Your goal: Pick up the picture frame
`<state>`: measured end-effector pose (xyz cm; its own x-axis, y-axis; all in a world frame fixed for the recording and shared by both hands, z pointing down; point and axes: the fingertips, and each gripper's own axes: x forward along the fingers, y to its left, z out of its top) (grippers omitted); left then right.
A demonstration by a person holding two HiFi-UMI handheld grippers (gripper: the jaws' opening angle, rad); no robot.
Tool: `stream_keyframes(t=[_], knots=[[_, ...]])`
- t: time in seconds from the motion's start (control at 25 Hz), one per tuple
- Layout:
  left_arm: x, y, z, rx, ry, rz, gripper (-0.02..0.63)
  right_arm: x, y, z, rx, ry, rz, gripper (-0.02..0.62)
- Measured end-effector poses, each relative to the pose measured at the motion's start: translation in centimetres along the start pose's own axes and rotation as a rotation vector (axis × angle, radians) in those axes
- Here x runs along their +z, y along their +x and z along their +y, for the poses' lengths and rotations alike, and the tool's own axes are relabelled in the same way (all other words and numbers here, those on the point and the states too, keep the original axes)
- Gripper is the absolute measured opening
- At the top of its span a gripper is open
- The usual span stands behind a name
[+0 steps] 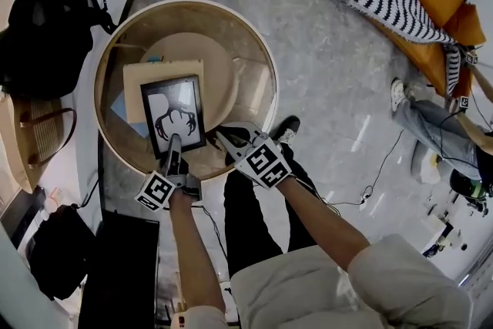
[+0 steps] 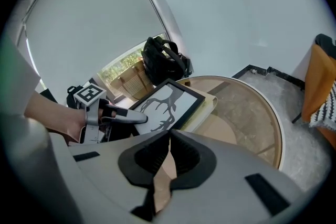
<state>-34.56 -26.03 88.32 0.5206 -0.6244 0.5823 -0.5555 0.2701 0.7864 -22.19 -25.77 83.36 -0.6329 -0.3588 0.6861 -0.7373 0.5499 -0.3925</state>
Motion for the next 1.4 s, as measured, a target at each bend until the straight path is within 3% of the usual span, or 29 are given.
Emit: stream_keyframes(t=[0.32,0.52,0.68,1.08,1.2,1.4], knots=[[0.4,-1.2,-2.7,-0.05,0.0,-0.029,0.062,2.2,-0.5,1.6,-0.016,0.081,-0.032,0.035],[1.1,-3.5,-5.1,-0.028,-0.001,-0.05,0.043,5.0,-4.5,3.0,-0.027,0.069,-0.035,0.035],[1.7,-4.8,-7.5,-0.027,0.051,-0.047,0.036,6.6,-8.1,2.9,-0.068,0.089,-0.052,0.035],[1.3,-7.9,-14.1,0.011,0.421,0.03,0.031,8.0,-11.8,5.2,-0.047,0.094,-0.085,0.035],[-0.1,-9.9,-18.4,0.007,0.544,0.004,0.031,9.1,-15.3,5.9,-0.026,0.083,-0.116,0.035],[-4.1,-13.0,-25.3,0.069,0.782,-0.049,0.031,9.8,-22.5,6.6,0.021,0.03,-0.177,0.035]])
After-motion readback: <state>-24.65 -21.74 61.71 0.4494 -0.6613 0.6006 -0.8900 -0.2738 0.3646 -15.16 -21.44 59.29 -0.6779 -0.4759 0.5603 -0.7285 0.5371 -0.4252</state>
